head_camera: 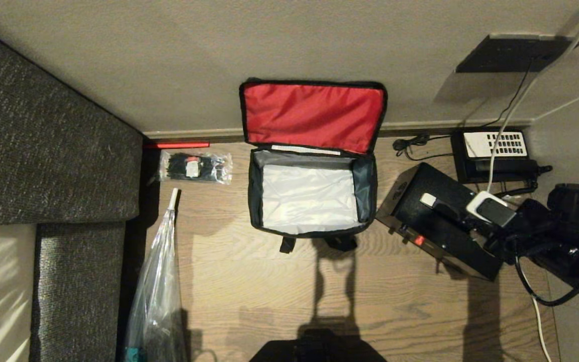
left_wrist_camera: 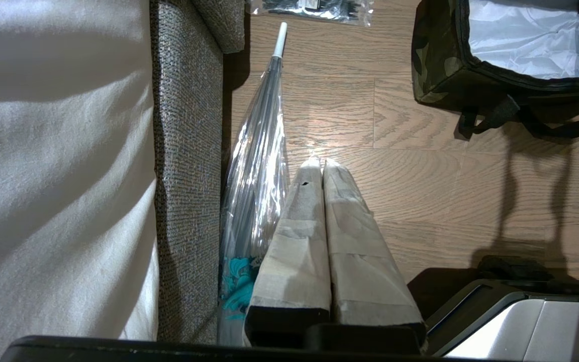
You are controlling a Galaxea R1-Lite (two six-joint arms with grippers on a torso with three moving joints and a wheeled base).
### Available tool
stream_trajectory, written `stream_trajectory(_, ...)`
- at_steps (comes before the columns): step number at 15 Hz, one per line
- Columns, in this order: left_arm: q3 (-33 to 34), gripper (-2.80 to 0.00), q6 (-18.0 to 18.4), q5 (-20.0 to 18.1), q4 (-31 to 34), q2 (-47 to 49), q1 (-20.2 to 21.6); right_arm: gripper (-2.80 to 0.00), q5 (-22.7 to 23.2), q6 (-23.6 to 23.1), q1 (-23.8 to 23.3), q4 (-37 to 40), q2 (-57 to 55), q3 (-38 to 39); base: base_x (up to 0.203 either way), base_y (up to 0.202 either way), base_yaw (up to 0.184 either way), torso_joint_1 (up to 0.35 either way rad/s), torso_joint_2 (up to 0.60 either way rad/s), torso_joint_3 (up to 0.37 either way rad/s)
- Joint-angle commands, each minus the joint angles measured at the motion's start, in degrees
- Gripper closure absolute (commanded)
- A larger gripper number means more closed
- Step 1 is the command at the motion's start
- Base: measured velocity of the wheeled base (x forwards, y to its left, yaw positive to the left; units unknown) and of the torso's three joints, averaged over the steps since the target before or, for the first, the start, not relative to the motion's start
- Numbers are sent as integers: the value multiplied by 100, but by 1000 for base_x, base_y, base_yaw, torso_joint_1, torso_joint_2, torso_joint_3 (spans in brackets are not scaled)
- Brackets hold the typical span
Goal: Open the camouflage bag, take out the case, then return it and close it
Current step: Grip the handle again
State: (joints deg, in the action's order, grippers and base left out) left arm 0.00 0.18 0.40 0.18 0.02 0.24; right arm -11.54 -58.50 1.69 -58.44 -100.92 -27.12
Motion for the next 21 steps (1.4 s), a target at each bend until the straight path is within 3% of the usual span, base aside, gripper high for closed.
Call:
stream_trajectory(1, 18, 0, -1, 4, -1, -13, 2, -280, -62, -696, -68, -987, -534, -51, 0, 0, 0, 0, 0, 0)
stream_trajectory(3, 18, 0, -1, 4, -1, -20, 2, -280, -232, -1340, -77, -1438, -559, -42, 0, 0, 0, 0, 0, 0)
stream_trajectory(4, 18, 0, -1, 4, -1, -20, 2, -280, -504, -1444, -73, -1474, -633, -56, 0, 0, 0, 0, 0, 0)
stream_trajectory(9, 18, 0, -1, 4, -1, -20, 2, -280, -1310, -1494, 5, -1268, -719, -87, 0, 0, 0, 0, 0, 0)
stream_trajectory(11, 18, 0, -1, 4, -1, -20, 2, -280, -1656, -1296, 187, -1105, -749, -138, 0, 0, 0, 0, 0, 0)
stream_trajectory(15, 18, 0, -1, 4, -1, -20, 2, -280, -2081, -336, 763, -698, -773, -244, 0, 0, 0, 0, 0, 0)
stream_trajectory(18, 18, 0, -1, 4, -1, -20, 2, -280, -2074, 256, 905, -668, -1105, -450, 0, 0, 0, 0, 0, 0)
stream_trajectory(21, 18, 0, -1, 4, -1, -20, 2, -280, -2087, 114, 908, -688, -1252, -596, 0, 0, 0, 0, 0, 0)
